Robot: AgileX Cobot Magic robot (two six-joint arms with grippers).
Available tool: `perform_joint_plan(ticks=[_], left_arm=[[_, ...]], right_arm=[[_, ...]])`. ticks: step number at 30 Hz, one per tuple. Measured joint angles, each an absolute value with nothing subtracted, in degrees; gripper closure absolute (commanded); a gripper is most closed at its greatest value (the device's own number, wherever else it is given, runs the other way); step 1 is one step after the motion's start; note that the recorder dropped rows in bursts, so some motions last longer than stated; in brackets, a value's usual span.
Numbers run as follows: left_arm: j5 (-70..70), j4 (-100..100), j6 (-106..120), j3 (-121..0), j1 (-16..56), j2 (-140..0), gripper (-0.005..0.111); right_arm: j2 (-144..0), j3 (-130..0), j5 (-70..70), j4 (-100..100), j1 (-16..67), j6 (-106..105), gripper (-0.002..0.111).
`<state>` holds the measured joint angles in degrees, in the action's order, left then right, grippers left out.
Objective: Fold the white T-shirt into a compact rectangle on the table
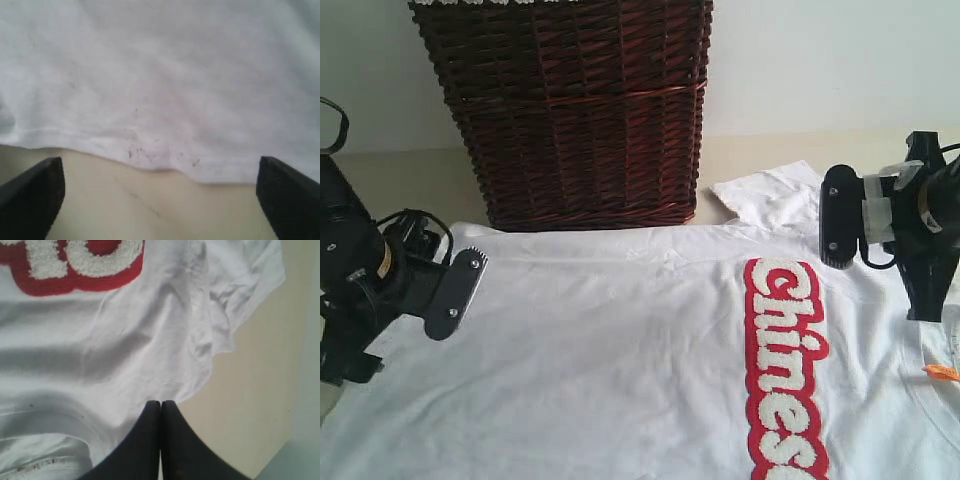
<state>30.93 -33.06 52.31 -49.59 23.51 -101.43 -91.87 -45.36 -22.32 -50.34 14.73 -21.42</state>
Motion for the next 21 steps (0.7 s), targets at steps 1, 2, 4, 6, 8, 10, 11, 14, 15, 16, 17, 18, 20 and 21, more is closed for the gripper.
perform_joint_plan(ticks=[1, 2, 4, 6, 8, 10, 11, 14, 15, 16, 17, 18, 20, 21], left_arm=[[32.28, -35.67, 52.42, -49.59, 23.51, -101.19, 0.002], [33.04, -36.85, 51.73, -49.59, 23.51, -101.06, 0.002], [32.78, -37.51, 48.02, -49.59, 23.38, -100.91, 0.002], [31.40, -36.22, 45.51, -49.59, 23.38, -100.80, 0.002], [30.46, -34.11, 49.03, -49.59, 23.38, -100.77, 0.002], [31.00, -30.14, 57.28, -49.59, 23.17, -100.77, 0.002], [32.00, -28.30, 59.84, -50.00, 22.86, -100.77, 0.002], [35.81, -21.17, 66.91, -52.74, 20.06, -100.77, 0.002], [37.68, -17.17, 71.04, -54.12, 18.80, -100.77, 0.002], [40.45, -12.20, 76.43, -55.53, 17.54, -100.77, 0.002], [43.79, -6.94, 80.70, -56.65, 16.27, -100.77, 0.002], [47.41, -1.83, 85.28, -58.02, 15.15, -100.90, 0.002], [52.29, 5.02, 90.38, -60.58, 13.36, -101.71, 0.002], [53.07, 6.39, 91.36, -61.60, 12.99, -102.27, 0.002]], right_arm=[[-91.87, -45.36, -22.12, -49.53, 14.73, -21.76, 0.108], [-91.87, -45.36, -21.84, -48.82, 14.73, -21.76, 0.108], [-91.87, -45.36, -21.16, -47.58, 14.73, -21.95, 0.108], [-91.87, -45.36, -20.50, -46.18, 14.73, -22.15, 0.108], [-91.87, -45.36, -19.83, -45.15, 14.73, -22.40, 0.108], [-91.87, -45.36, -19.51, -44.26, 14.73, -22.39, 0.108], [-91.87, -45.36, -19.22, -43.73, 14.73, -22.51, 0.108], [-91.87, -45.36, -17.95, -41.87, 14.73, -23.04, 0.108], [-91.87, -45.36, -17.54, -41.45, 14.73, -23.37, 0.108], [-91.87, -45.36, -17.24, -41.21, 14.73, -23.49, 0.108], [-91.87, -45.36, -17.00, -41.19, 14.73, -23.62, 0.108], [-91.87, -45.36, -16.77, -41.09, 14.73, -23.71, 0.108], [-91.87, -45.36, -16.52, -40.84, 14.73, -23.85, 0.108], [-91.87, -45.36, -16.37, -40.84, 14.73, -23.85, 0.108]])
